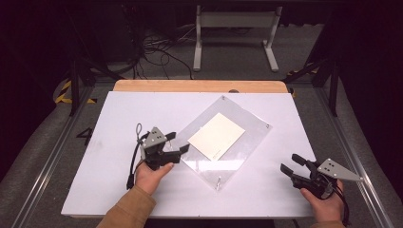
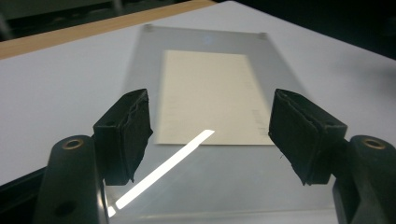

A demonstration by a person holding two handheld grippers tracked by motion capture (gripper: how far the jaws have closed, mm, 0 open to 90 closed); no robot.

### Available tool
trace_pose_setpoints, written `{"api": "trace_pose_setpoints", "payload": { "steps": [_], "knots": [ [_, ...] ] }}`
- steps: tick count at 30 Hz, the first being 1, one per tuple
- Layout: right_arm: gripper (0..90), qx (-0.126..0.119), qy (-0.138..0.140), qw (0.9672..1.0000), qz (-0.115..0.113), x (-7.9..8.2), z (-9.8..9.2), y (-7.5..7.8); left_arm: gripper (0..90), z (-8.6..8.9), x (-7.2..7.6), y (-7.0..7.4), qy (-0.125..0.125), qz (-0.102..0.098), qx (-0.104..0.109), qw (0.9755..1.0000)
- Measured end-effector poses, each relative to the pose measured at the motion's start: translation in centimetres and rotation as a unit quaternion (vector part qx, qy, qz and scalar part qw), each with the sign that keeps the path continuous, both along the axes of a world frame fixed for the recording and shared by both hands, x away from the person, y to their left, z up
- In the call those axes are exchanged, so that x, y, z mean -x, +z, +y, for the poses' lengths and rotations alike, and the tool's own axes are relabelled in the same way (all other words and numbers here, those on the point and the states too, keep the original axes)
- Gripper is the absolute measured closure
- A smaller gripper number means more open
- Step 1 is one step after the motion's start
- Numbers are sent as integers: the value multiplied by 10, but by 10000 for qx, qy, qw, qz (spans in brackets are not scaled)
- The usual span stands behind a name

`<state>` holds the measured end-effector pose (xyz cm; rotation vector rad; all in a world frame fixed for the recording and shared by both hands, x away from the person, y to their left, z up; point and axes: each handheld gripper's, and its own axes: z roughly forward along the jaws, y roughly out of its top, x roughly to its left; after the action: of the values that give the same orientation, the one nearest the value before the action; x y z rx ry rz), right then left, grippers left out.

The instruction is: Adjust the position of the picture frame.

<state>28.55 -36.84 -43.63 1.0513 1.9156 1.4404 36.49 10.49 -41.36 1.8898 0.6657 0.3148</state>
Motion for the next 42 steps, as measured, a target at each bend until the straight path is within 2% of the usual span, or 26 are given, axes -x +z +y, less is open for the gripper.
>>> {"api": "trace_pose_setpoints", "payload": {
  "steps": [2,3,5,9,10,13,16,17,18,21,22,24,26,27,28,29,30,35,40,42],
  "knots": [
    [368,-8,-3,10000,-21,0,-1,0,316,-10,6,1,-359,46,73,9993],
    [368,-7,-1,10000,-21,0,-1,0,322,-18,10,1,-591,54,80,9982],
    [368,-44,-24,10000,-6,-1,0,0,334,-30,15,-3,-851,99,145,9962],
    [368,-1,22,10000,-41,-1,3,1,341,-50,22,-16,-1207,360,150,9919],
    [368,-1,35,10000,-24,-1,3,1,348,-50,22,-16,-1207,360,150,9919],
    [367,-14,24,10000,-14,-2,3,1,372,-65,28,-23,-1395,356,66,9896],
    [366,-18,42,10000,-10,-2,3,0,441,-74,30,-28,-1463,414,-172,9882],
    [366,-21,46,10000,-3,-2,3,0,455,-74,30,-28,-1463,414,-172,9882],
    [366,-19,53,10000,-3,-2,4,0,467,-80,32,-33,-1502,433,-310,9872],
    [365,-25,59,10000,1,-2,4,0,496,-85,33,-36,-1552,436,-382,9862],
    [365,-20,70,10000,6,-3,4,0,537,-88,34,-38,-1593,424,-478,9852],
    [365,-18,71,10000,8,-3,5,0,599,-92,34,-41,-1581,419,-599,9847],
    [365,-8,80,10000,8,-3,5,0,695,-92,34,-42,-1589,472,-619,9842],
    [364,-7,87,10000,1,-3,5,0,745,-93,35,-42,-1703,494,-574,9825],
    [364,-5,89,10000,-2,-3,5,0,792,-94,38,-41,-1740,420,-622,9819],
    [364,-9,93,10000,-6,-3,5,0,826,-94,38,-41,-1740,420,-622,9819],
    [364,-12,92,10000,-6,-3,5,0,834,-95,41,-39,-1663,263,-758,9828],
    [373,-30,103,9999,-4,-3,5,0,842,-89,40,-34,-1615,289,-692,9840],
    [465,-12,236,9997,80,-6,5,1,845,-58,35,-20,-1381,380,-431,9888],
    [498,11,319,9994,140,-8,7,1,845,-45,34,-18,-1212,438,-436,9907]
  ]
}}
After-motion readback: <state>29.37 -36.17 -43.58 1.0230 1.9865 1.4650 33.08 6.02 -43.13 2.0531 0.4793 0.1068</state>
